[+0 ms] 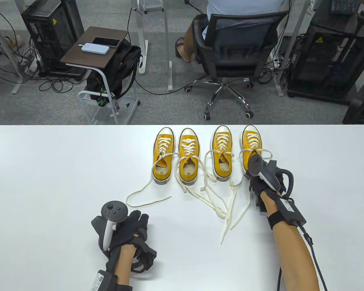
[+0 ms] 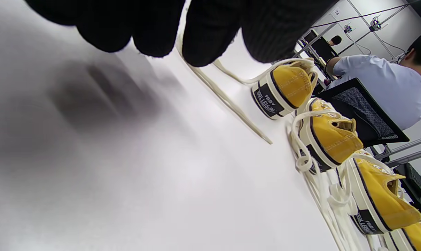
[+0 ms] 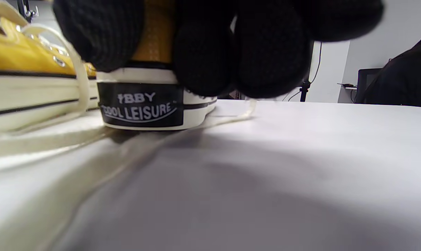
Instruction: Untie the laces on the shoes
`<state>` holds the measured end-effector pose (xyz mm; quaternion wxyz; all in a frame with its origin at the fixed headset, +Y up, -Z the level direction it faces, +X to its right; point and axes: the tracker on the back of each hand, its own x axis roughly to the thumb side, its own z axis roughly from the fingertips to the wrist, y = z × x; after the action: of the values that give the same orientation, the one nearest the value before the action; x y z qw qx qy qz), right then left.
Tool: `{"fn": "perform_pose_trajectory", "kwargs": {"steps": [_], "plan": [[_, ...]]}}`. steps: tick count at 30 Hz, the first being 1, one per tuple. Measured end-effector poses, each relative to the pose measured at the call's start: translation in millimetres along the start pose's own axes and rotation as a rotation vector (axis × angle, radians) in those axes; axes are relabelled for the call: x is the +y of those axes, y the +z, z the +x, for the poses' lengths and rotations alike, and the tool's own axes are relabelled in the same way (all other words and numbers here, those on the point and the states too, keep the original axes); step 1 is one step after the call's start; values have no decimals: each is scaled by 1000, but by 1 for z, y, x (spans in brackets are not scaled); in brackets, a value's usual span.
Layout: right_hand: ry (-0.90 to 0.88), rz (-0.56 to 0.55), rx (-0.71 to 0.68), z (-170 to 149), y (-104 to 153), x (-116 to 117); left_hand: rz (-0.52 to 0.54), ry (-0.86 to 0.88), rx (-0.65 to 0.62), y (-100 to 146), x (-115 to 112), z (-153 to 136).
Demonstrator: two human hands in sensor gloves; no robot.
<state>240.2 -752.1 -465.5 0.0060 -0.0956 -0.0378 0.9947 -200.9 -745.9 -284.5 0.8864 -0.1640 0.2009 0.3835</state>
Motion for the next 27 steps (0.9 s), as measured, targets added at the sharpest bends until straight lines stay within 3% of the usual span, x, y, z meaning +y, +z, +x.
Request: {"fn": "perform_pose_trajectory", "kwargs": {"steps": [6,11,15,20,24,27], "plan": [[62,-8,-14,0,12,-8,-6,-16,-39,3,-4,6],[16,-87,-28,3,43,-38,35,3,-207,8,-7,19],[-87,-177,-71,13,85,-60,92,-32,-393,17,-13,36],[-178,-292,-198,35,155,-77,179,-117,-563,32,-18,51],[-203,-320,-277,50,199,-71,194,-225,-585,39,-20,56],[-177,-261,-299,56,211,-61,193,-308,-593,42,-25,58]]}}
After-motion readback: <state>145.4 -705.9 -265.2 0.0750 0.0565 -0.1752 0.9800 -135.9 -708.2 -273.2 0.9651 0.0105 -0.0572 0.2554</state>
